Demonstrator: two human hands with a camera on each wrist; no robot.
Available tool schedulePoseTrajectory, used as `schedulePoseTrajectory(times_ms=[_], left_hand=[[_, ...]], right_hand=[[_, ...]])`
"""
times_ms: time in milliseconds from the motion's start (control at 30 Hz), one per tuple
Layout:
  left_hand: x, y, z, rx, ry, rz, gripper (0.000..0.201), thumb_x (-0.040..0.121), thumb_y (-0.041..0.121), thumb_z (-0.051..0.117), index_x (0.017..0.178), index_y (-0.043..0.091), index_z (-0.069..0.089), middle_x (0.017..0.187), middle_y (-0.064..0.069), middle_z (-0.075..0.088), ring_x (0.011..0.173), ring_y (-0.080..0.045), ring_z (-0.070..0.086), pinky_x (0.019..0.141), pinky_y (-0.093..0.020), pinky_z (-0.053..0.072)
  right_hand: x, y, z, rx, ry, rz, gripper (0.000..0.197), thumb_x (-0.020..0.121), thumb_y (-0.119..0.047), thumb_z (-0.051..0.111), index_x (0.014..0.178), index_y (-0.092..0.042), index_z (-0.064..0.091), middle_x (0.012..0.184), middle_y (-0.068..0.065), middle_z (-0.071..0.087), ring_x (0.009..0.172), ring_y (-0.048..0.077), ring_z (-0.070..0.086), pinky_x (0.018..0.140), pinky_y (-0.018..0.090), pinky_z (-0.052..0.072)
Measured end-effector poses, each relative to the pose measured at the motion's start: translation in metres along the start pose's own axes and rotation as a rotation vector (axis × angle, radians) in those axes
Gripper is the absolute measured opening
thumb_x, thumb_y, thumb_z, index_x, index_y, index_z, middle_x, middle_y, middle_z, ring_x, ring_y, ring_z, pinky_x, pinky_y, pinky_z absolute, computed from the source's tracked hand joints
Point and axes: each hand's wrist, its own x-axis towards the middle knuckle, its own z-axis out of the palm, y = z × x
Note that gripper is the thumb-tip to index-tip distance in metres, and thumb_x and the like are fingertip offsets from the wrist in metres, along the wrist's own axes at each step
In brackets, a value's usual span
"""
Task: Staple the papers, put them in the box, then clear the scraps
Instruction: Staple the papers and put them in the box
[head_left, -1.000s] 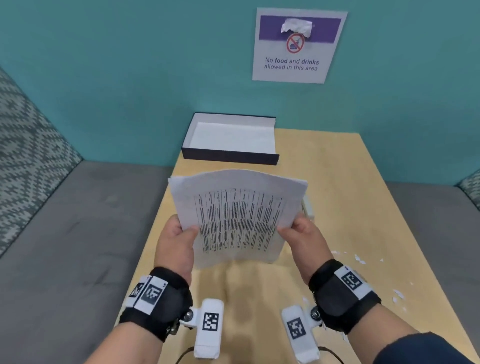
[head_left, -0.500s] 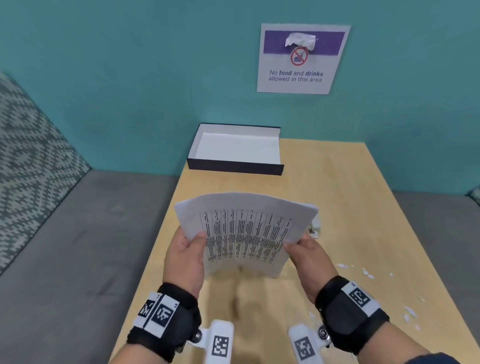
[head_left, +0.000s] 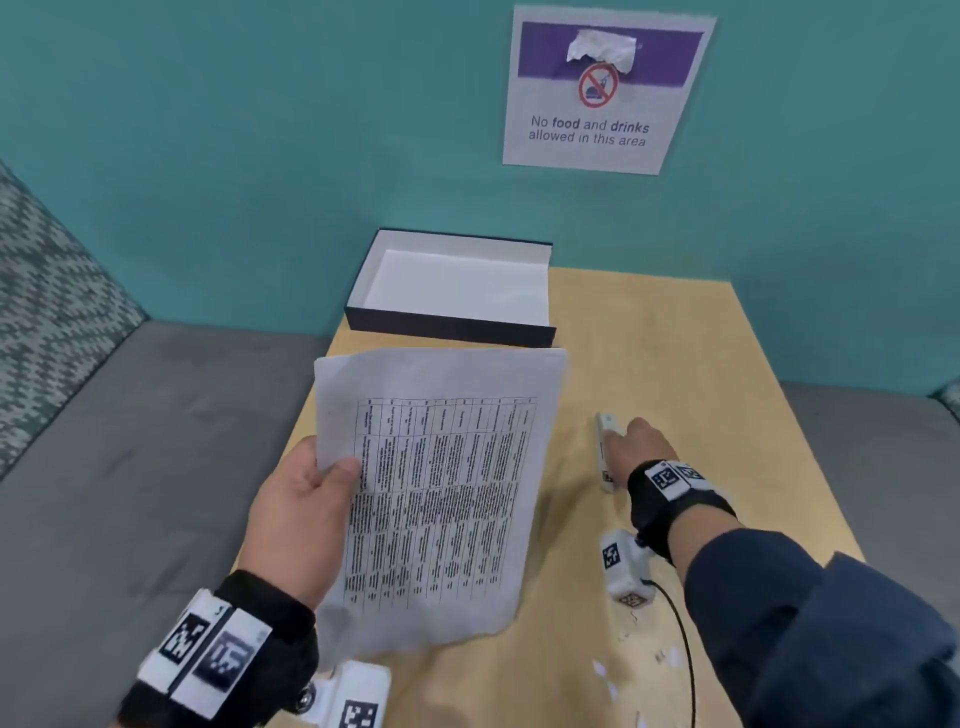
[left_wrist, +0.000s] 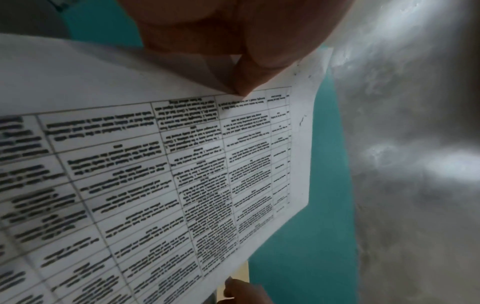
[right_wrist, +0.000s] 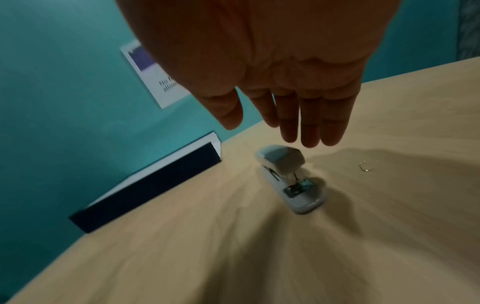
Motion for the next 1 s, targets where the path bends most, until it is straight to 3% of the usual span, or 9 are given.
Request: schedulePoseTrajectory(times_ms=[167, 367, 433, 500, 533, 667, 733, 867, 1000], left_hand=[[0.002, -0.004, -0.001, 0.009, -0.030, -0.062, 0.025, 0.077, 0.042, 0.054, 0.092, 0.028, 0.067, 0.094, -0.005, 0.075, 0.092, -0.034, 0.069, 0.085, -0.063, 0.051], [0.000, -0.005, -0.003, 0.040, -0.031, -0.080, 0.021, 0.084, 0.032, 0.054, 0.094, 0.020, 0.068, 0.094, -0.010, 0.074, 0.091, -0.036, 0.069, 0.085, -0.061, 0.052], [0.000, -0.006, -0.003, 0.048, -0.033, -0.102, 0.014, 0.094, 0.022, 0.054, 0.096, 0.017, 0.067, 0.094, -0.011, 0.074, 0.091, -0.036, 0.069, 0.084, -0.058, 0.053], [0.000, -0.006, -0.003, 0.060, -0.012, -0.128, 0.015, 0.096, 0.012, 0.052, 0.096, 0.012, 0.067, 0.093, -0.014, 0.073, 0.090, -0.037, 0.068, 0.081, -0.052, 0.054], [-0.001, -0.004, -0.002, 0.068, -0.008, -0.129, 0.015, 0.096, 0.010, 0.052, 0.094, 0.011, 0.067, 0.092, -0.015, 0.073, 0.089, -0.038, 0.067, 0.079, -0.051, 0.054], [-0.006, 0.002, 0.003, 0.118, -0.020, -0.121, 0.015, 0.094, 0.011, 0.051, 0.089, 0.009, 0.065, 0.089, -0.017, 0.071, 0.083, -0.039, 0.066, 0.074, -0.049, 0.054], [-0.011, 0.007, 0.006, 0.118, -0.026, -0.114, 0.016, 0.094, 0.010, 0.050, 0.088, 0.009, 0.065, 0.089, -0.018, 0.070, 0.073, -0.031, 0.065, 0.067, -0.040, 0.051], [-0.025, 0.016, 0.012, 0.110, -0.069, -0.107, 0.015, 0.093, 0.009, 0.049, 0.089, 0.009, 0.064, 0.089, -0.019, 0.069, 0.069, -0.021, 0.059, 0.061, -0.030, 0.044], [-0.040, 0.022, 0.019, 0.149, -0.104, -0.092, 0.016, 0.091, 0.009, 0.047, 0.089, 0.004, 0.062, 0.086, -0.022, 0.067, 0.063, -0.018, 0.056, 0.049, -0.021, 0.043]], right_hand=[[0.027, 0.000, 0.020, -0.058, -0.078, 0.067, 0.035, 0.093, -0.041, 0.045, 0.089, -0.007, 0.056, 0.075, 0.013, 0.064, 0.061, 0.027, 0.061, 0.054, 0.030, 0.045], [0.024, -0.002, 0.014, 0.117, -0.021, 0.108, 0.036, 0.094, -0.031, 0.049, 0.103, 0.003, 0.053, 0.077, 0.012, 0.057, 0.056, 0.022, 0.051, 0.049, 0.026, 0.037], [0.015, -0.003, 0.005, 0.346, 0.037, 0.071, 0.040, 0.090, -0.033, 0.052, 0.108, 0.003, 0.053, 0.092, 0.018, 0.061, 0.065, 0.028, 0.056, 0.053, 0.033, 0.048], [-0.003, -0.006, -0.008, 0.738, 0.073, 0.000, 0.038, 0.086, -0.031, 0.055, 0.109, -0.001, 0.053, 0.103, 0.021, 0.064, 0.085, 0.037, 0.066, 0.076, 0.050, 0.058], [-0.016, -0.010, -0.016, 0.961, 0.068, -0.050, 0.033, 0.089, -0.026, 0.055, 0.112, -0.002, 0.051, 0.106, 0.021, 0.064, 0.091, 0.038, 0.067, 0.082, 0.051, 0.057], [-0.077, -0.036, -0.062, 1.550, -0.071, -0.214, 0.014, 0.098, -0.017, 0.049, 0.110, -0.010, 0.051, 0.093, 0.011, 0.062, 0.095, 0.036, 0.069, 0.086, 0.048, 0.055], [-0.101, -0.052, -0.080, 1.708, -0.223, -0.232, 0.019, 0.098, -0.023, 0.048, 0.114, -0.012, 0.049, 0.092, 0.011, 0.062, 0.097, 0.040, 0.070, 0.085, 0.051, 0.056], [-0.148, -0.088, -0.093, 1.747, -0.364, -0.289, 0.021, 0.099, -0.021, 0.047, 0.118, -0.015, 0.043, 0.114, 0.024, 0.067, 0.097, 0.044, 0.070, 0.086, 0.058, 0.054], [-0.180, -0.117, -0.084, 1.551, -0.240, -0.423, 0.022, 0.098, -0.017, 0.051, 0.119, -0.010, 0.046, 0.112, 0.023, 0.067, 0.096, 0.042, 0.070, 0.076, 0.046, 0.058]])
